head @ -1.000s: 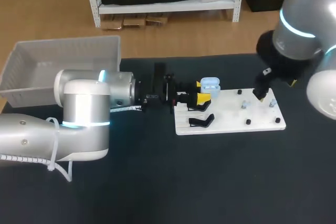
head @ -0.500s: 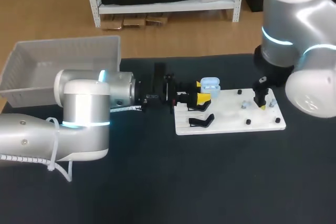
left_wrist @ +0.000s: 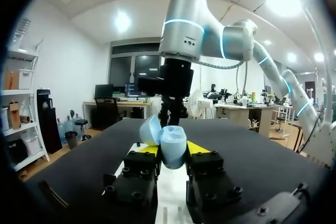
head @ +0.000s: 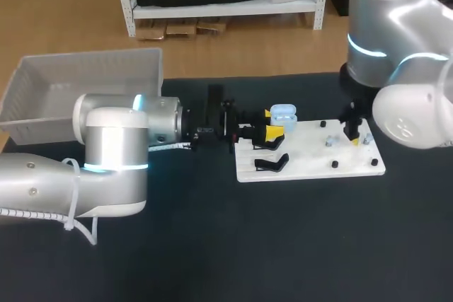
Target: Pick up each earbud case from the left stands, insert the matching earbuds, close the lid, and place the case in the box.
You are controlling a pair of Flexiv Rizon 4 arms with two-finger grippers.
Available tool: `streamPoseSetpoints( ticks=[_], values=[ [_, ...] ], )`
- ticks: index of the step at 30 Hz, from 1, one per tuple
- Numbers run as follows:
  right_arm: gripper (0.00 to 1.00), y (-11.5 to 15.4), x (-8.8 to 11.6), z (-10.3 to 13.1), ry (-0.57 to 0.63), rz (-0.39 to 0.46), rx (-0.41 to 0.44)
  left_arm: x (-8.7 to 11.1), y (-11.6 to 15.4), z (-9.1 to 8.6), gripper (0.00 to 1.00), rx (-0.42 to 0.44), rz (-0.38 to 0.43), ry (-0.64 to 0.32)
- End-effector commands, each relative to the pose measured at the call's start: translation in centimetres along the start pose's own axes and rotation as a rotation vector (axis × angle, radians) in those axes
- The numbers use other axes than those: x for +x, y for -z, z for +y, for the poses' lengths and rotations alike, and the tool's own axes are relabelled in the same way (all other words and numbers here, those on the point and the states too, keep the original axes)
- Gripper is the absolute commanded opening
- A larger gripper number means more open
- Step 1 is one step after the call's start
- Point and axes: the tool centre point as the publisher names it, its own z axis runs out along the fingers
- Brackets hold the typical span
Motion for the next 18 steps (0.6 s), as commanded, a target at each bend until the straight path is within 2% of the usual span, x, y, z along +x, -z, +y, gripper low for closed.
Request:
streamPoseSetpoints(
  ticks=[1, 2, 3, 18],
  values=[
    [0.59, -0.49, -0.31, 0.16, -0.008, 0.01, 0.007, 0.18, -0.05, 0.0, 0.0, -0.003, -0.006, -0.004],
    [0.5, -0.52, -0.22, 0.21, -0.011, 0.012, 0.006, 0.18, -0.05, 0.0, 0.0, -0.003, -0.006, -0.004],
    [0.48, -0.56, -0.17, 0.22, -0.014, 0.014, 0.006, 0.18, -0.05, 0.0, 0.0, -0.003, -0.006, -0.004],
    [0.44, -1.31, 0.18, -0.19, -0.03, 0.002, 0.033, 0.18, -0.05, 0.0, 0.0, -0.003, -0.006, -0.004]
  ],
)
